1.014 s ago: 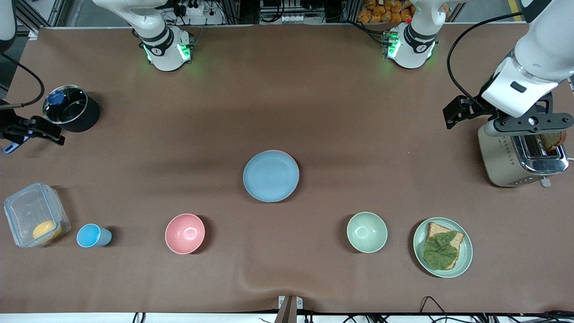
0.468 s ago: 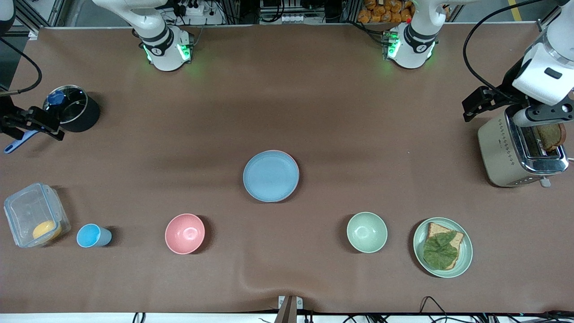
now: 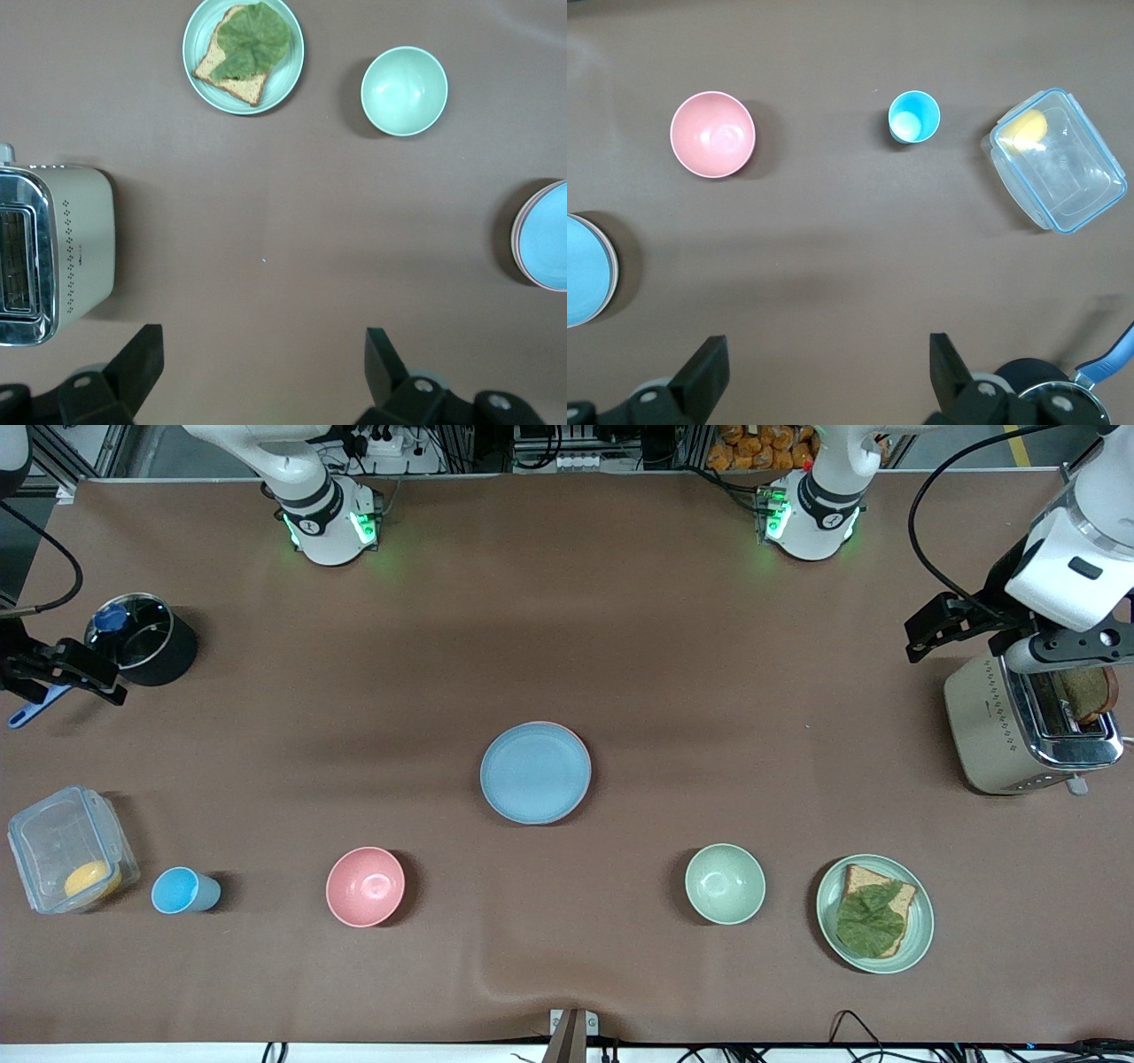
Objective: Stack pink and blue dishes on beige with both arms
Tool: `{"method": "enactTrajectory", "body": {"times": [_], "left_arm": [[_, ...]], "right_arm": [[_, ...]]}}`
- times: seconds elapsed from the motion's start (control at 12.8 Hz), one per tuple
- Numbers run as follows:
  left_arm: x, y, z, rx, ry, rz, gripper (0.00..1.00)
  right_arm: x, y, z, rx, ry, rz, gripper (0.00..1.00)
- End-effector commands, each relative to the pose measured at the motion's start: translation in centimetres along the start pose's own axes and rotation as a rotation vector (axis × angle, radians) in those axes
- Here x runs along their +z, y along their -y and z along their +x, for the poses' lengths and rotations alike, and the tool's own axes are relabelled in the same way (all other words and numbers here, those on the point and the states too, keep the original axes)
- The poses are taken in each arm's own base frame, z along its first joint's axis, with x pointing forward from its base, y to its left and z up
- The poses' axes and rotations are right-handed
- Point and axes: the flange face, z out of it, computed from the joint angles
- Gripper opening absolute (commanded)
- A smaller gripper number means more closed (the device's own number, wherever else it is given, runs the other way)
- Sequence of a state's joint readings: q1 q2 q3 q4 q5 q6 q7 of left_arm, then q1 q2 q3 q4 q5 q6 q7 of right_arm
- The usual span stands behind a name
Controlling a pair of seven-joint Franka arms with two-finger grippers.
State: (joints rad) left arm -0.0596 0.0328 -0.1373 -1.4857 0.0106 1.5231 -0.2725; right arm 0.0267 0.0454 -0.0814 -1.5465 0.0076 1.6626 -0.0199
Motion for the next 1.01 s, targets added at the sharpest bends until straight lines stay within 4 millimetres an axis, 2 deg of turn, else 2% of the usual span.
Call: {"method": "enactTrajectory", "body": {"times": [0.0,0.23,0.55,0.94], "left_arm": [[0.7,0.4,-0.5,0.008,0.027,-0.012,1.00],[1.0,1.0,-0.6,0.054,0.022,0.010,1.00],[1.2,5.0,0.1,0.070,0.027,0.011,1.00],[1.1,5.3,0.3,0.073,0.027,0.012,1.00]], "right_arm": [[0.1,-0.1,-0.7,0.004,0.005,0.007,1.00],[0.3,-0.1,-0.7,0.001,0.008,0.005,1.00],[0.5,0.0,-0.5,0.001,0.011,0.005,1.00],[0.6,-0.1,-0.5,0.003,0.014,0.005,1.00]]}}
